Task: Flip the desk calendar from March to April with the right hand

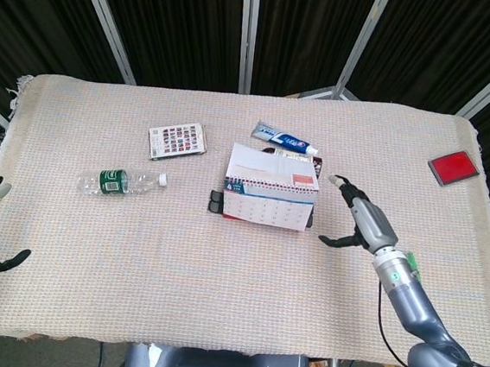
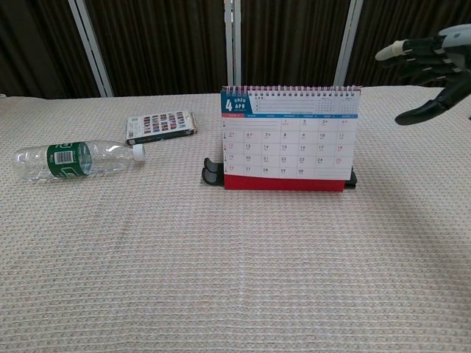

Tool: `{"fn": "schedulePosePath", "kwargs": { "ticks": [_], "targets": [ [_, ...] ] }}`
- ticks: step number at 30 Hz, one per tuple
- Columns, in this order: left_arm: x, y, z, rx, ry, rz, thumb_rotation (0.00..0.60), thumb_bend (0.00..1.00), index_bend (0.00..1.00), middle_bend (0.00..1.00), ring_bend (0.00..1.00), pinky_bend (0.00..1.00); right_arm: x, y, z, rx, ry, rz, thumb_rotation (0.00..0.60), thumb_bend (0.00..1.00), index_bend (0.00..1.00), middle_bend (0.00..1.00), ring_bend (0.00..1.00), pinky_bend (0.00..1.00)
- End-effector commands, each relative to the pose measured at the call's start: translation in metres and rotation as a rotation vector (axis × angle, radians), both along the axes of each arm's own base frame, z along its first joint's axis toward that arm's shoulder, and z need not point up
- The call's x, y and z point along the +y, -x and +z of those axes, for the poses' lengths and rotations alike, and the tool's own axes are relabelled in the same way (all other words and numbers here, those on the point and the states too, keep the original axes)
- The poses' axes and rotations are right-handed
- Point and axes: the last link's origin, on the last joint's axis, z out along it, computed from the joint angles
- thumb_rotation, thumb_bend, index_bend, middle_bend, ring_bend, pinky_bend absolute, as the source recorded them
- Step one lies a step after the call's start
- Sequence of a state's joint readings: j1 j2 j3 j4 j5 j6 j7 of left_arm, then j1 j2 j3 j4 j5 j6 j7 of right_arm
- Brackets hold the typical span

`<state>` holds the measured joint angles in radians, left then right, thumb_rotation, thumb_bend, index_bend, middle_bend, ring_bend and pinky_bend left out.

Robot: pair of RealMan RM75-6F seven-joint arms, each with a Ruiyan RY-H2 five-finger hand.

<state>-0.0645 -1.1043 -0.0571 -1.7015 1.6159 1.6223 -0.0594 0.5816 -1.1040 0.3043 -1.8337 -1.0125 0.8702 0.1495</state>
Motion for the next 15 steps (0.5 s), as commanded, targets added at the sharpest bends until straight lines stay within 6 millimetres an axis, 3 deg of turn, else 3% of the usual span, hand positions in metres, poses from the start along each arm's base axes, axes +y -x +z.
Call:
{"fn": "schedulePosePath", "kwargs": {
  "ticks": [1,7,13,15],
  "targets": [
    [0.001,0.001,-0.004,0.012,0.013,0.004,0.600,0.09,0.00,0.00,0.00,0.00,0.042,0.029,0.029,0.023,0.128,0.057,0.600,0.11,0.00,0.00,0.00,0.00],
    [0.000,0.000,-0.010,0.039,0.027,0.006,0.600,0.09,0.00,0.00,0.00,0.00,0.100,0.076,0.051,0.171,0.251,0.142,0.600,0.11,0.00,0.00,0.00,0.00],
    [-0.001,0.003,-0.017,0.079,0.057,0.012,0.600,0.08,0.00,0.00,0.00,0.00,0.144,0.121,0.058,0.452,0.346,0.173,0.600,0.11,0.00,0.00,0.00,0.00],
    [-0.001,0.003,-0.017,0.079,0.057,0.011,0.600,0.08,0.00,0.00,0.00,0.00,0.150,0.126,0.056,0.472,0.345,0.163,0.600,0.11,0.00,0.00,0.00,0.00]
  ]
}}
